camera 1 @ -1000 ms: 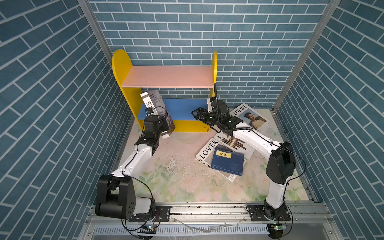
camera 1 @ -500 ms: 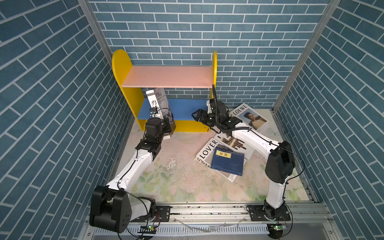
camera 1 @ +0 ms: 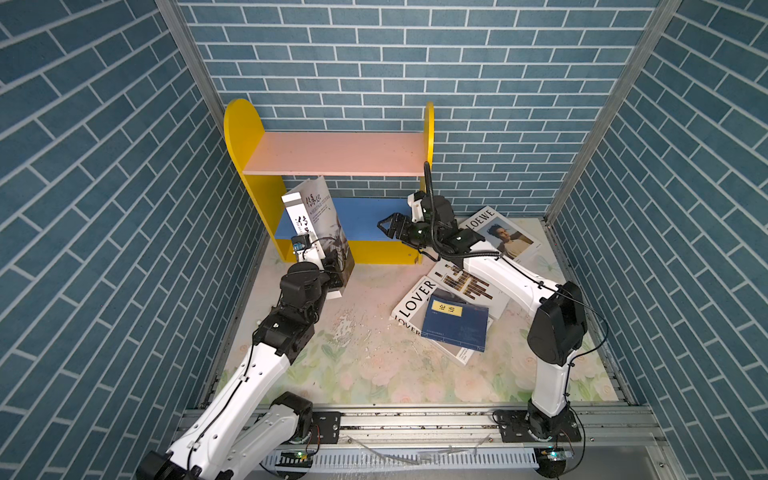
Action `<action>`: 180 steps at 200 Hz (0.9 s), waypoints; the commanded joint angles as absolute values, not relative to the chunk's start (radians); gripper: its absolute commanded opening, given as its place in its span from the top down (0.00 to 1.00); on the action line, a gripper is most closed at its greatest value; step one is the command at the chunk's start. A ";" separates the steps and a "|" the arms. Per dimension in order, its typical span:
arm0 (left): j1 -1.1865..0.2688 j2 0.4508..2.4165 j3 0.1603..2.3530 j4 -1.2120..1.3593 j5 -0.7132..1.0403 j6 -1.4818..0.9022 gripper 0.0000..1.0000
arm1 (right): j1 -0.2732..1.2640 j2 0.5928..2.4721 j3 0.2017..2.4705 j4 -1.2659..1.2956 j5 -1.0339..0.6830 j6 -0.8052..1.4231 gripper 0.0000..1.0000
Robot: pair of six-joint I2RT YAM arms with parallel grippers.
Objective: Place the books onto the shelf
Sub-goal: 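Raise the HERITAGE CULTURAL book with the left gripper above the pink shelf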
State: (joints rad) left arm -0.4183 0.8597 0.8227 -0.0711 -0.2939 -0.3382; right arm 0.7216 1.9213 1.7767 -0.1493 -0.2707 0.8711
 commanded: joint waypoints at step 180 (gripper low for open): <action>-0.437 1.163 1.444 0.145 -0.138 -0.509 0.72 | 0.719 1.687 1.727 -0.100 -0.239 0.709 0.15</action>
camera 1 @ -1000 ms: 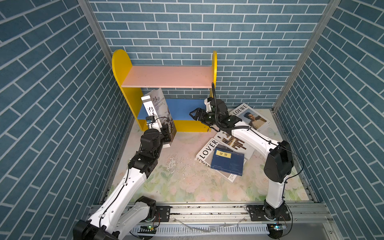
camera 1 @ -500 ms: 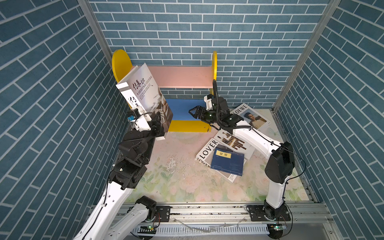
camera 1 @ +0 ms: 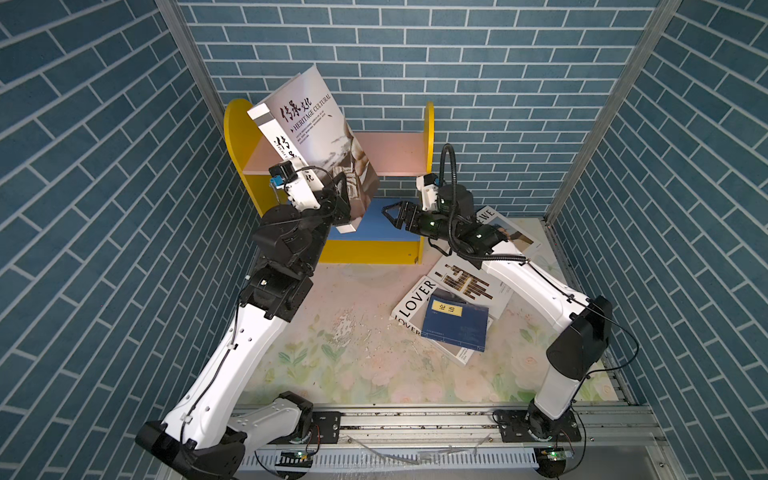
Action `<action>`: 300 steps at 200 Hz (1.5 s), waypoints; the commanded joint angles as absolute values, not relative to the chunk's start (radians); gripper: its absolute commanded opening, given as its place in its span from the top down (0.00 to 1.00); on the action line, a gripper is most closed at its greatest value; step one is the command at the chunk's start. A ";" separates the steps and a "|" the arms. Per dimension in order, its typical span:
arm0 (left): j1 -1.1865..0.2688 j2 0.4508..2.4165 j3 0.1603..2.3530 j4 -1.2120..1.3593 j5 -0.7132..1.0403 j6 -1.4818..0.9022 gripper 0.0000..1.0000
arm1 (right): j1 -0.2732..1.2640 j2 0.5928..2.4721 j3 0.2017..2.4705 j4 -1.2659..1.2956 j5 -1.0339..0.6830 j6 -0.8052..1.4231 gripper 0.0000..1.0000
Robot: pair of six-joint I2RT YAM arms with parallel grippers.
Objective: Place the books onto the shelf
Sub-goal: 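Raise the HERITAGE CULTURAL book with the left gripper above the pink shelf, then lower the book onto the pink shelf with the left gripper while the right gripper approaches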
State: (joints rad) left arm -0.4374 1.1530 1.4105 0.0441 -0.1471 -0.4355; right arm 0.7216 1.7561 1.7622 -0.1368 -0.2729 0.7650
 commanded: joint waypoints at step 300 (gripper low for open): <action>-0.565 2.127 2.331 0.214 -0.543 -1.020 0.60 | 0.631 1.919 2.350 -0.221 0.236 0.386 0.08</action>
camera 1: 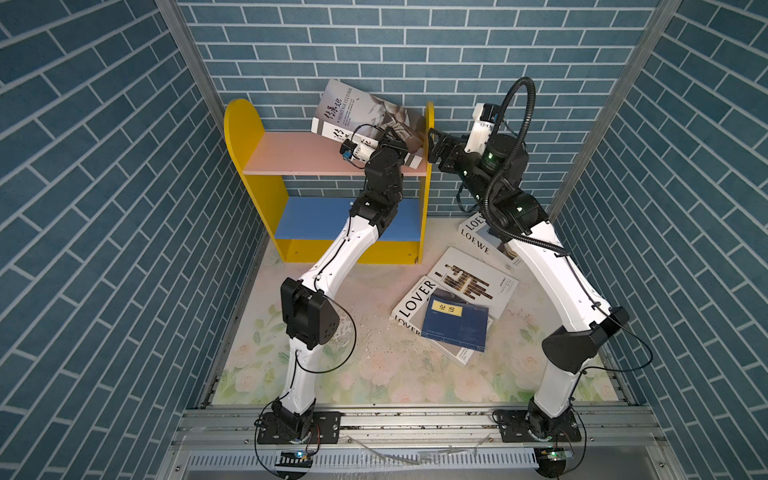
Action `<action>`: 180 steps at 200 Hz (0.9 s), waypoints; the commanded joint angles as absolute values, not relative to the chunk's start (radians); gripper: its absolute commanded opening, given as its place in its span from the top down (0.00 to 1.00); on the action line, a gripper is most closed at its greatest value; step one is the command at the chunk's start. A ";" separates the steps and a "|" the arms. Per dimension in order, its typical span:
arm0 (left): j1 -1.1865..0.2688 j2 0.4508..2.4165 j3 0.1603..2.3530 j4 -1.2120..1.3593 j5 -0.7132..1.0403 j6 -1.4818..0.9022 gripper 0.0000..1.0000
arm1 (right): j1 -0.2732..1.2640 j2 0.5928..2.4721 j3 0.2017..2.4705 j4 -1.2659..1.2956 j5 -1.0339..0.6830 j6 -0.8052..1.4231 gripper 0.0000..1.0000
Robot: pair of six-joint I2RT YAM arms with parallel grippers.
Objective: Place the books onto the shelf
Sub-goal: 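Lower the book onto the pink shelf with the left gripper while the right gripper approaches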
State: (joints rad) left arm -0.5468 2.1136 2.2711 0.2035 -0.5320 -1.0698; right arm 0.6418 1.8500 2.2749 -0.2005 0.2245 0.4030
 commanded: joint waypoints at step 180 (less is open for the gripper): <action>-0.516 1.971 2.276 -0.240 -0.203 -1.247 0.00 | 0.582 2.042 2.410 -0.227 0.275 0.437 0.09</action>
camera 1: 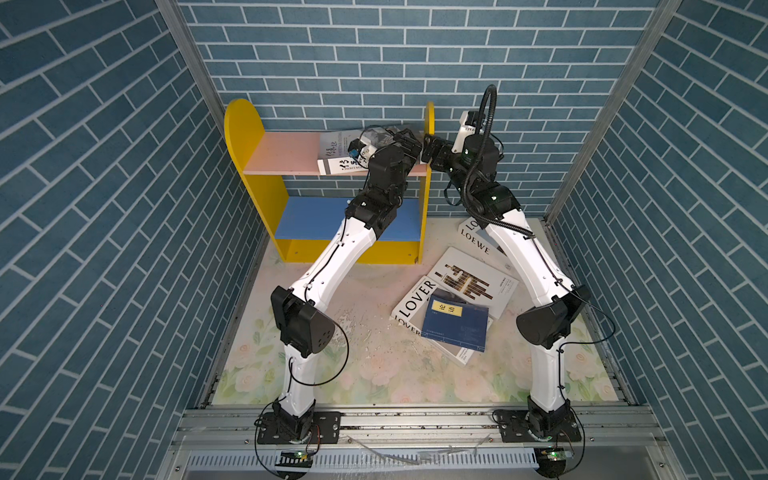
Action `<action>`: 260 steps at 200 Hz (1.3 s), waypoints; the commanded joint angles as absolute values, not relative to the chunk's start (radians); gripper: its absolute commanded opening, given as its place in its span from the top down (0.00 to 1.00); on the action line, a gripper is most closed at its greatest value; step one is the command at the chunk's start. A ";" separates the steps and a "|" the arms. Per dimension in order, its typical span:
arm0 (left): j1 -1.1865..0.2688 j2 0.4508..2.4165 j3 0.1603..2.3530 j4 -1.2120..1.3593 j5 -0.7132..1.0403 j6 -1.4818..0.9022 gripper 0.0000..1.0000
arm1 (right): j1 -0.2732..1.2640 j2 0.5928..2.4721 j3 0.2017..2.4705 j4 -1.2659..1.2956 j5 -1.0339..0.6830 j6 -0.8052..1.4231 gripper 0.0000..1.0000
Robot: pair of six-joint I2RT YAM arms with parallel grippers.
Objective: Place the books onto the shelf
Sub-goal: 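Lower the book onto the pink shelf with the left gripper while the right gripper approaches, then open the left gripper and withdraw it from the book on the pink shelf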
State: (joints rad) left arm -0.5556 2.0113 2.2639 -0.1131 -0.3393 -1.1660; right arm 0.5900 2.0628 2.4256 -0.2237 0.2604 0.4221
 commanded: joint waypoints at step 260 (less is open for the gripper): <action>-0.384 1.999 2.435 -0.468 0.472 -1.330 0.00 | 0.583 1.878 2.166 -0.046 0.149 0.428 0.09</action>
